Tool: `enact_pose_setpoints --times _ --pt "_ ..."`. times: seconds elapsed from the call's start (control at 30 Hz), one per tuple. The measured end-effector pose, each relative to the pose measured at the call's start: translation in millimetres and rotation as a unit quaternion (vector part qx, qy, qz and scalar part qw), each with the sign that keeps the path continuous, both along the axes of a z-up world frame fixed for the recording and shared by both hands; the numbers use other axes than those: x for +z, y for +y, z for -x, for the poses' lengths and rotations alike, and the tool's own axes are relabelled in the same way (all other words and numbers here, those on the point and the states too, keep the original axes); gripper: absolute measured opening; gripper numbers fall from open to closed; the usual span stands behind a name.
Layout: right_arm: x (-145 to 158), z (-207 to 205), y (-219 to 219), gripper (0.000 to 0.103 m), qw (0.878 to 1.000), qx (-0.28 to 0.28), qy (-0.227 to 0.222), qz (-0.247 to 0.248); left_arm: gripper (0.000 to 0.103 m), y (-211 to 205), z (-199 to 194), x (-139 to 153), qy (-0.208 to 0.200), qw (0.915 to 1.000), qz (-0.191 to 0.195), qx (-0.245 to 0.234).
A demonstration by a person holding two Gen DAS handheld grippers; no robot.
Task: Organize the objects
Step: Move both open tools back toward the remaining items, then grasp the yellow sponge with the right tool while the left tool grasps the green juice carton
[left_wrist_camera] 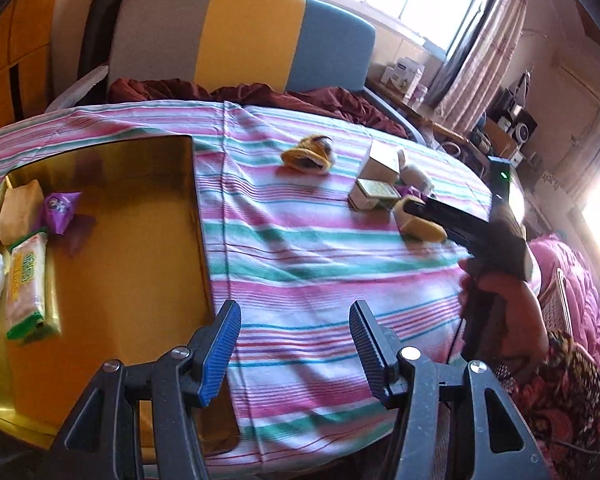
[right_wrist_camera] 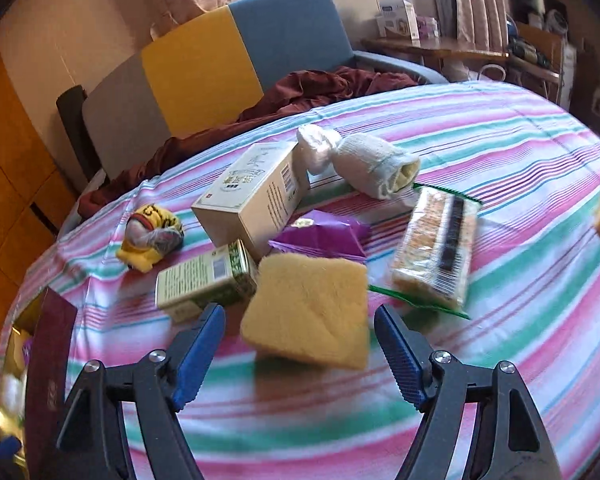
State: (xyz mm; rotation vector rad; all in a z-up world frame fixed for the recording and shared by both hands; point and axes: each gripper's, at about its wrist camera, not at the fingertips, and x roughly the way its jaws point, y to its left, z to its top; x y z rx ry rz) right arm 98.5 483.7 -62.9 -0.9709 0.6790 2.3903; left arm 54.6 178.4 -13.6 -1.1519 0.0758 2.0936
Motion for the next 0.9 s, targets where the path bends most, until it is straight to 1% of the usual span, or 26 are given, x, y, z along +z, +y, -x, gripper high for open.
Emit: enact_pose_setpoints --times 0.03,0.07,0.1,0.13,0.33,0.5,0.57,0.63,0.67,0.73,0.8,0.9 --pt "-1.3 2.7 -0.5 0.078 1.0 0.0 -0.002 -0.004 0.057 3.3 -1.9 -0.5 0.001 1.0 0.004 -0.005" --pt "-2.9 5.3 -1.4 0.075 1.0 0.001 -0.007 -0.011 0.057 6.3 -3.4 -0.6 0.001 0.9999 0.006 -0.008" --pt "-4.8 8.4 -2.5 0.065 1.0 0.005 -0.012 -0.021 0.057 8.5 -4.5 -0.1 0.003 0.9999 0.008 -0.011" --pt "-5.8 10.0 -3.1 0.062 0.999 0.01 -0.016 -0.029 0.057 10.6 -5.6 0.4 0.005 0.9998 0.01 -0.015" --pt "-5.4 0.3 -5.8 0.06 0.996 0.05 -0.014 -0.071 0.057 30.9 -3.1 3.1 0.011 0.9992 0.028 -0.026" --pt "-6.9 -10.4 -7.3 0.06 0.991 0.072 -0.019 -0.114 0.057 60.1 9.2 6.4 0.015 0.9981 0.041 -0.043" --pt "-8.0 -12.9 -7.5 0.06 0.991 0.073 -0.013 -0.115 0.057 75.0 16.4 6.8 0.012 0.9978 0.039 -0.053" --pt "-10.1 -15.1 -6.6 0.06 0.991 0.07 -0.006 -0.112 0.057 91.3 22.6 6.8 0.019 0.9966 0.05 -0.063" --pt "-10.9 -15.4 -4.9 0.06 0.992 0.069 -0.001 -0.109 0.057 101.3 26.6 6.3 0.021 0.9958 0.049 -0.075" --pt "-12.5 -18.0 -1.9 0.06 0.993 0.066 0.008 -0.1 0.057 120.1 33.0 4.0 0.027 0.9939 0.06 -0.089" --pt "-13.1 -18.8 -0.3 0.06 0.993 0.066 0.013 -0.094 0.057 141.0 39.1 2.3 0.039 0.9909 0.064 -0.111" --pt "-14.5 -20.8 1.2 0.06 0.994 0.064 0.022 -0.088 0.057 172.3 47.9 -2.9 0.069 0.9849 0.084 -0.135"
